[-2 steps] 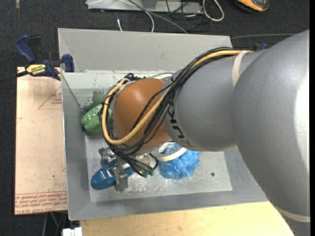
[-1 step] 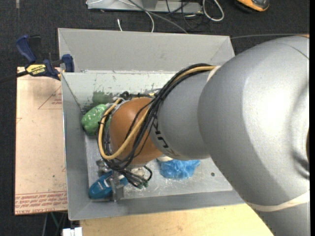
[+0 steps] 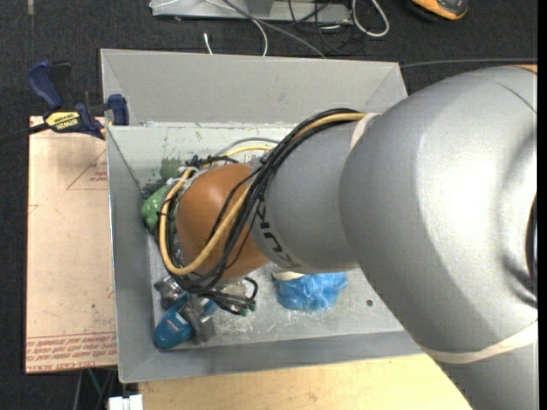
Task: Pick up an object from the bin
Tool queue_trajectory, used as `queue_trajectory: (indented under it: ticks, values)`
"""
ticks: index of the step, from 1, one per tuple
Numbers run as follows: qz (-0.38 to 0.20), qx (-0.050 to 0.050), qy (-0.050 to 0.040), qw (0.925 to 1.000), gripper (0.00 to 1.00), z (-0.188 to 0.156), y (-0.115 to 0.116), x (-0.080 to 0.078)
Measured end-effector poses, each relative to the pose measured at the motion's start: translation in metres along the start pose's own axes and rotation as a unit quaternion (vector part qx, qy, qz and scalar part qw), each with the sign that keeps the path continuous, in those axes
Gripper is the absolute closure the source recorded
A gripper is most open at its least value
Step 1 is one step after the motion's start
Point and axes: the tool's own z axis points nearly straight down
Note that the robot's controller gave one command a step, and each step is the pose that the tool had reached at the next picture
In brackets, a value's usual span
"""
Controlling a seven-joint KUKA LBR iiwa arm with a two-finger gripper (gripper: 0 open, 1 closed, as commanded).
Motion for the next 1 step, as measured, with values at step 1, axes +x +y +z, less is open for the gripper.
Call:
queue_trajectory:
  ticks: [1]
  values:
    - [0.099, -0.004, 0.0001, 0.995, 1.0, -0.0137, -0.0093, 0.0115]
